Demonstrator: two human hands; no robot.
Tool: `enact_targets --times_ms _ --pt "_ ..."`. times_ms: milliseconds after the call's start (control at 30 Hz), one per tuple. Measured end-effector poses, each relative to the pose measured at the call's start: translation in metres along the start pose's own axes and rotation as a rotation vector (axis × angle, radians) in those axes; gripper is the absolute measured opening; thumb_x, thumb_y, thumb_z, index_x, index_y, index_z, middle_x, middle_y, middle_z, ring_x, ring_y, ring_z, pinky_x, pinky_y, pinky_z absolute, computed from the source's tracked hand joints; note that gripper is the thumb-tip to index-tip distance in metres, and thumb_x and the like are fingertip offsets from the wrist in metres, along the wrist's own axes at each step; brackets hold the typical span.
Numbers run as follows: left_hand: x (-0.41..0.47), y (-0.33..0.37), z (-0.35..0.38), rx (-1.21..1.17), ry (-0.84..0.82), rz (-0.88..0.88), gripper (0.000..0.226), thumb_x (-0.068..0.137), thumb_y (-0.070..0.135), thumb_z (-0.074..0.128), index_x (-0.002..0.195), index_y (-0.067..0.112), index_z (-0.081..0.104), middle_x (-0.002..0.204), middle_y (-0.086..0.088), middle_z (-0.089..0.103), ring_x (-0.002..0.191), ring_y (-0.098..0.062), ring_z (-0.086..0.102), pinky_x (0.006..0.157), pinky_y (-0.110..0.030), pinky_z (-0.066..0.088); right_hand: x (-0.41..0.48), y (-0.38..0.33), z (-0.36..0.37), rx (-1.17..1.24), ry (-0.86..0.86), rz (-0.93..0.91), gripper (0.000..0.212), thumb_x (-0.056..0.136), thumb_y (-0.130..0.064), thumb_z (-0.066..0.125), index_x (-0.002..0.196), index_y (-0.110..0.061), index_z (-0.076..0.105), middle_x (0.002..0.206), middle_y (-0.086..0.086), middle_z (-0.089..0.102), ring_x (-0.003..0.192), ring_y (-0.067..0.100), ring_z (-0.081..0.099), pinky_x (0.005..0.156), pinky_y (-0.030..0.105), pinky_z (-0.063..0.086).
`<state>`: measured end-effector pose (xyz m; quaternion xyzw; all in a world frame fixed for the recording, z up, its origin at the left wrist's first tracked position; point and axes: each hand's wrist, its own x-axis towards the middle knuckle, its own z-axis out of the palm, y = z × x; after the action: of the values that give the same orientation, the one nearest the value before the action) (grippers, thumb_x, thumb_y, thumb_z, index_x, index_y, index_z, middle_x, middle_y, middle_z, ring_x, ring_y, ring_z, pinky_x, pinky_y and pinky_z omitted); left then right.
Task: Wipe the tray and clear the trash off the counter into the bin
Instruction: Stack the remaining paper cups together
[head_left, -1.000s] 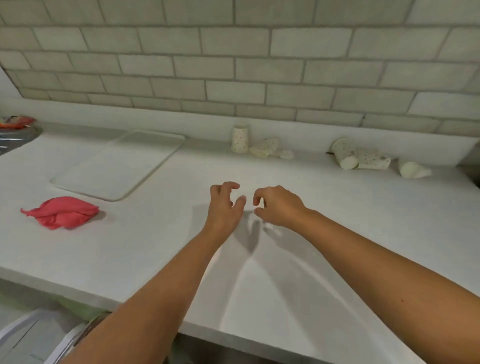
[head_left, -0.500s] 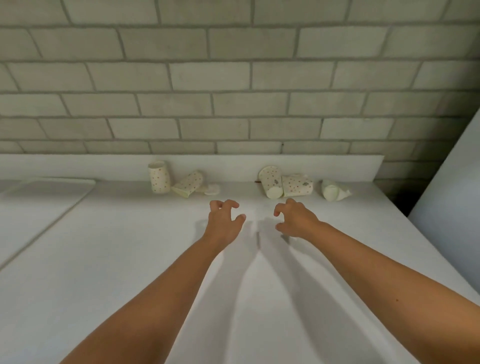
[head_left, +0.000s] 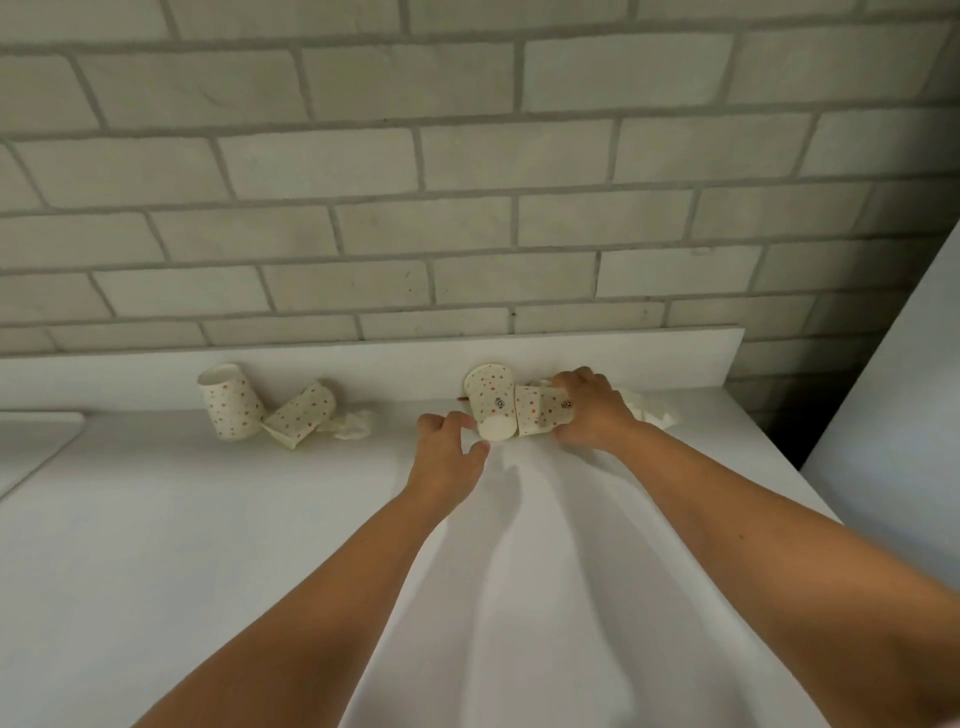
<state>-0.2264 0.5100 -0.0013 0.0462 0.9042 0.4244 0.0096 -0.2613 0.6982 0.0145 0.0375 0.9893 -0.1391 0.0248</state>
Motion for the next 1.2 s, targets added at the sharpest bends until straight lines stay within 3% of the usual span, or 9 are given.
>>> enact_targets --times_ms 267,400,567,667,767,867,1000,1100,1200 --pt "0.012 0.002 0.009 -0.050 -0.004 0.012 0.031 0.093 0.020 0.053 0.123 0.016 0.051 0.127 -0.003 0.033 0.101 -0.023 0.055 0.083 -0.026 0.046 0.025 -0.004 0.010 -0.127 -0.196 0.015 0.086 0.074 -0.022 0.070 0.145 -0.024 0.022 0.134 0.006 0.040 0.127 0.027 0.040 0.110 0.048 0.025" --pt "0.011 0.000 0.011 -0.075 0.001 0.018 0.029 0.094 0.021 0.051 0.123 0.015 0.050 0.119 0.000 0.035 0.076 -0.009 0.051 0.074 -0.022 0.040 0.015 0.001 0.020 -0.015 -0.229 0.020 0.073 0.074 -0.022 0.066 0.139 -0.014 0.033 0.125 0.007 0.042 0.105 0.024 0.054 0.082 0.032 0.047" --pt "0.009 0.002 0.014 -0.141 -0.028 0.052 0.041 0.094 0.022 0.052 0.133 0.018 0.041 0.130 -0.002 0.034 0.073 0.001 0.048 0.077 -0.023 0.040 -0.007 0.005 0.016 0.381 -0.219 -0.066 0.051 0.074 -0.012 0.070 0.121 -0.014 0.051 0.108 0.001 0.058 0.095 0.017 0.057 0.067 0.021 0.046" --pt "0.007 0.007 0.017 -0.393 -0.091 -0.040 0.058 0.089 0.033 0.059 0.139 0.022 0.033 0.131 0.002 0.038 0.087 -0.006 0.054 0.081 -0.030 0.047 -0.021 0.001 0.013 0.774 -0.339 -0.056 0.051 0.072 -0.007 0.072 0.119 -0.015 0.054 0.101 0.001 0.063 0.090 0.017 0.061 0.075 0.028 0.052" --pt "0.004 0.014 0.023 -0.610 -0.163 -0.128 0.075 0.080 0.046 0.068 0.140 0.026 0.028 0.131 0.003 0.049 0.109 -0.017 0.058 0.085 -0.036 0.053 -0.026 -0.005 0.017 0.865 -0.364 -0.113 0.064 0.061 -0.018 0.073 0.122 -0.016 0.053 0.110 0.007 0.067 0.102 0.022 0.065 0.088 0.036 0.053" --pt "0.006 0.022 0.027 -0.753 -0.073 -0.163 0.078 0.076 0.037 0.074 0.137 0.031 0.027 0.122 0.002 0.054 0.108 -0.021 0.060 0.086 -0.041 0.055 -0.033 -0.015 0.022 0.909 -0.408 -0.153 0.058 0.066 -0.016 0.070 0.122 -0.016 0.055 0.112 0.008 0.069 0.104 0.020 0.066 0.095 0.039 0.053" --pt "0.010 0.029 0.025 -0.795 0.073 -0.139 0.062 0.068 0.027 0.079 0.116 0.023 0.039 0.102 0.001 0.058 0.093 -0.018 0.063 0.080 -0.039 0.056 -0.043 -0.014 0.008 0.782 -0.453 -0.214 0.034 0.084 -0.026 0.069 0.115 -0.027 0.056 0.105 -0.009 0.064 0.098 0.006 0.061 0.081 0.017 0.050" --pt "0.014 0.025 0.017 -0.788 0.110 -0.143 0.059 0.069 0.027 0.080 0.111 0.017 0.042 0.097 0.002 0.057 0.088 -0.016 0.062 0.076 -0.038 0.055 -0.033 0.006 -0.009 0.730 -0.369 -0.189 0.040 0.083 -0.042 0.066 0.120 -0.033 0.053 0.114 -0.008 0.057 0.103 0.010 0.057 0.078 0.019 0.045" --pt "0.014 0.018 0.012 -0.771 0.126 -0.129 0.053 0.074 0.020 0.077 0.110 0.015 0.039 0.097 0.004 0.054 0.085 -0.010 0.058 0.065 -0.029 0.050 -0.002 0.033 -0.014 0.673 0.025 0.027 0.031 0.087 -0.037 0.063 0.114 -0.022 0.064 0.116 0.000 0.058 0.107 0.016 0.056 0.082 0.025 0.044"
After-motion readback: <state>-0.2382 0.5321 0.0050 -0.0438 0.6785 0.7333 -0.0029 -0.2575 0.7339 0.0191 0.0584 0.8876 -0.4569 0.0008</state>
